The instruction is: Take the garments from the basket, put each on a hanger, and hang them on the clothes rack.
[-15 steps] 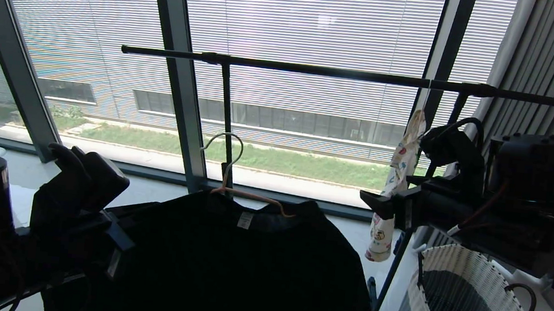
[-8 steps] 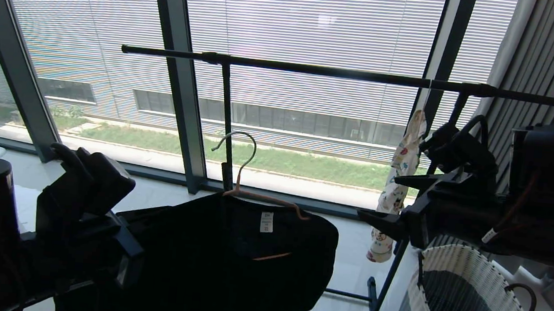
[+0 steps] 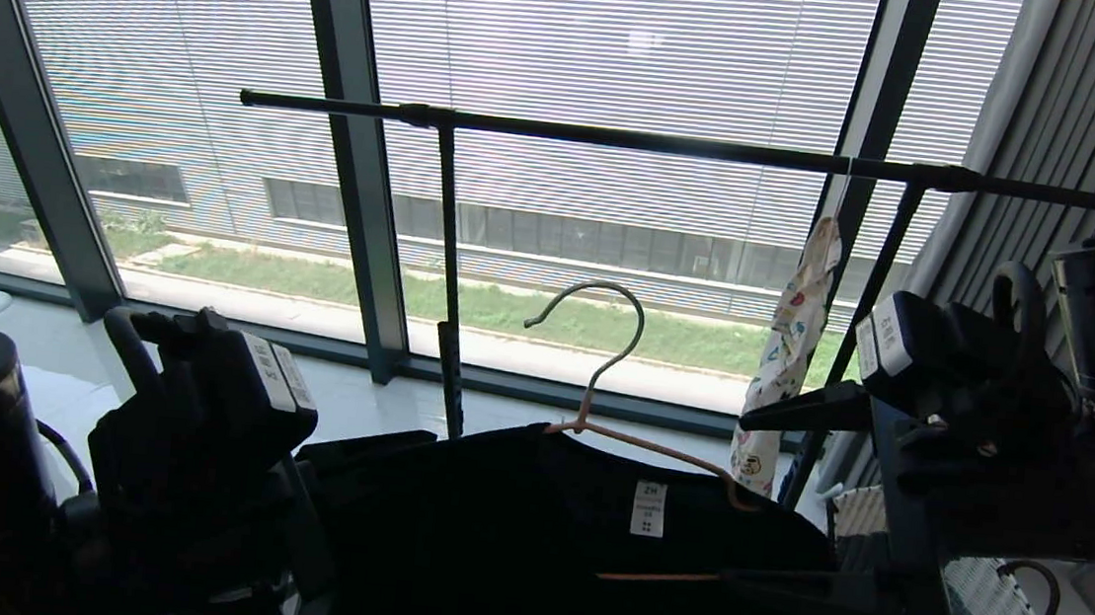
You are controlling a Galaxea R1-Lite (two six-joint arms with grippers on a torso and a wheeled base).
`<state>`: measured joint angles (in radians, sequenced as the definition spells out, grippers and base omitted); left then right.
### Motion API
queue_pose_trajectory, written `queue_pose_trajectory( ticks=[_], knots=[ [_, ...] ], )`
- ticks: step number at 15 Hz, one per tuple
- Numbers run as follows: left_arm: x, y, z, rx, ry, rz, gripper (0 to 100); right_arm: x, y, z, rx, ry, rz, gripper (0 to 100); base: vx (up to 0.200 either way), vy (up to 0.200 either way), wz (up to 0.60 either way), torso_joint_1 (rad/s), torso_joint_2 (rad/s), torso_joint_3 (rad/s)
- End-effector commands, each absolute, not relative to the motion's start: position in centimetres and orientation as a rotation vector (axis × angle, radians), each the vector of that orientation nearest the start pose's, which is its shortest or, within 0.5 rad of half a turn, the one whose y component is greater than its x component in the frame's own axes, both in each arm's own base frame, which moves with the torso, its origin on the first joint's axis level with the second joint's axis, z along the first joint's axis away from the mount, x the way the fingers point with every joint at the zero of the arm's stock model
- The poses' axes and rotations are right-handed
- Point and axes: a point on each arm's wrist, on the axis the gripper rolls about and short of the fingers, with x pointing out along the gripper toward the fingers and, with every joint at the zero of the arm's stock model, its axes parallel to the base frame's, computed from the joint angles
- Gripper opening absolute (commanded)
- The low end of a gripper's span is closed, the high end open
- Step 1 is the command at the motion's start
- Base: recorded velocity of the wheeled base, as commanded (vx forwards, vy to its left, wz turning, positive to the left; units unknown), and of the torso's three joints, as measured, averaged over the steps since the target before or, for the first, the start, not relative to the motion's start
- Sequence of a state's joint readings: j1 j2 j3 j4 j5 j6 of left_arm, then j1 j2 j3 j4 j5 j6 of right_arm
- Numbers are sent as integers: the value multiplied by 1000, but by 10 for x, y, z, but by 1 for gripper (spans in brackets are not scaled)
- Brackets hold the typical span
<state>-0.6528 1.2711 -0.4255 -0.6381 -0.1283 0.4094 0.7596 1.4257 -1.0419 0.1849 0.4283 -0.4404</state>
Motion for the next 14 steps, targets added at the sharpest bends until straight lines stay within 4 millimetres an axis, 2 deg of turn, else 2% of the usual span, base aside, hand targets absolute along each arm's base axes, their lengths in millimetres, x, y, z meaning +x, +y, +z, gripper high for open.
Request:
queue_pose_trajectory(
  ticks=[1,6,12,14],
  knots=[
    [142,-118,185,449,35,-835,0,162,179,243,-485,353,1316,100,0,0,0,0,0,0],
    [141,-118,186,449,25,-835,0,171,202,220,-452,475,1339,100,0,0,0,0,0,0],
    [142,-119,189,441,-7,-816,0,176,208,212,-387,555,1311,100,0,0,0,0,0,0],
    [142,-119,190,440,-9,-815,0,180,212,211,-381,523,1308,100,0,0,0,0,0,0]
  ],
)
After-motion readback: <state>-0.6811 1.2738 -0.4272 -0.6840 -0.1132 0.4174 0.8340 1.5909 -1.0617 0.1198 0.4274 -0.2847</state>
